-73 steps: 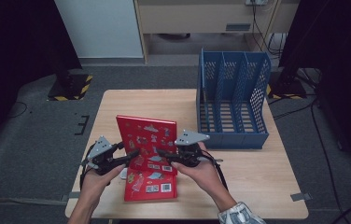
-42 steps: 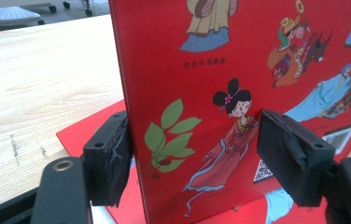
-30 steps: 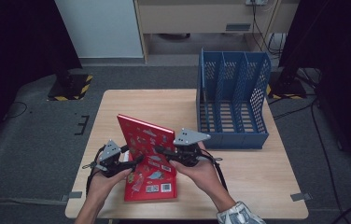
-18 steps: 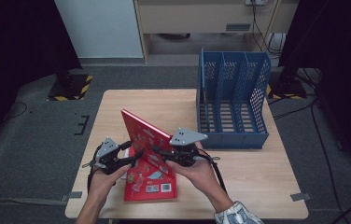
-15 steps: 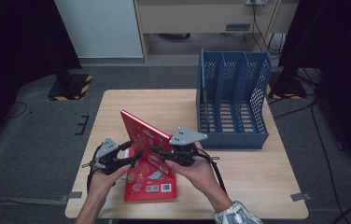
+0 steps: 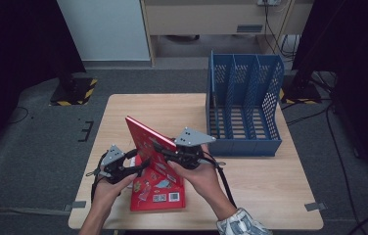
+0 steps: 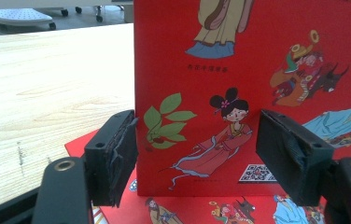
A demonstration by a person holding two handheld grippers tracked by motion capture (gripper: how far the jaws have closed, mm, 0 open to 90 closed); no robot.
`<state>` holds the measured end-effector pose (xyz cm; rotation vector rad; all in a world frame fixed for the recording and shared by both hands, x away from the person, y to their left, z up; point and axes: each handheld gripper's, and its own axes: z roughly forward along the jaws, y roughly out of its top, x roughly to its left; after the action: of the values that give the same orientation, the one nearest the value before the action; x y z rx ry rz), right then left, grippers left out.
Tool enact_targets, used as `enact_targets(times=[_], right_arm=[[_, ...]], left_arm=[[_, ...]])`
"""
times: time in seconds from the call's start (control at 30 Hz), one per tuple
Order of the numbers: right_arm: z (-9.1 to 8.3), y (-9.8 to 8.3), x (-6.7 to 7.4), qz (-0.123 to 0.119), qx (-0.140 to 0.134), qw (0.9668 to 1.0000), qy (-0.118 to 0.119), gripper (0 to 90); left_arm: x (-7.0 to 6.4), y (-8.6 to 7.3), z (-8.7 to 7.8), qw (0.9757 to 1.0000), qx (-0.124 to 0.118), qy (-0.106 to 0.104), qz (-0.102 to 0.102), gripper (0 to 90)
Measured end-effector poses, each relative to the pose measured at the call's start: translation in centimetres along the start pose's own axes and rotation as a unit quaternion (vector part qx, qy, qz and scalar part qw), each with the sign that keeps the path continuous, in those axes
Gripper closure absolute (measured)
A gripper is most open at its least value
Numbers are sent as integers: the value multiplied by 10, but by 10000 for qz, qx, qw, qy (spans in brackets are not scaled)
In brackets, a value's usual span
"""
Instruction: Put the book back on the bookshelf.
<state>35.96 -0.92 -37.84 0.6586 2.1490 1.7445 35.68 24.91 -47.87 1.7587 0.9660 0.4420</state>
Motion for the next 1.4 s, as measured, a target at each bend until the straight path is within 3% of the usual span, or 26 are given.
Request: enact_targets(times=[0.17,0.43,0.6,0.73,0.9,1.0,1.2,1.4], right_arm=[[2,3,0,19,-36,10000,-65,682],[2,4,-3,70,-23,9999,-116,789],[-2,3,-9,175,-73,9997,-152,797],[-8,3,-15,241,-123,9994,-197,799],[-21,4,-23,293,-195,9988,-333,799],[-29,4,-29,368,-255,9983,-382,799],[-45,3,-41,450,-313,9970,-553,799],[-57,4,-48,513,-352,9958,-673,799]], left_arm=[[0,0,0,10000,10,-3,-3,279],[4,0,-4,10000,-20,49,-74,256],[16,-2,-13,9995,-43,270,-153,234],[29,-6,-19,9982,89,551,-197,213],[45,-12,-22,9949,316,932,-226,198],[51,-15,-19,9914,582,1164,-107,163],[62,-21,-12,9875,859,1313,-155,71],[76,-29,-13,9838,1002,1462,-284,46]])
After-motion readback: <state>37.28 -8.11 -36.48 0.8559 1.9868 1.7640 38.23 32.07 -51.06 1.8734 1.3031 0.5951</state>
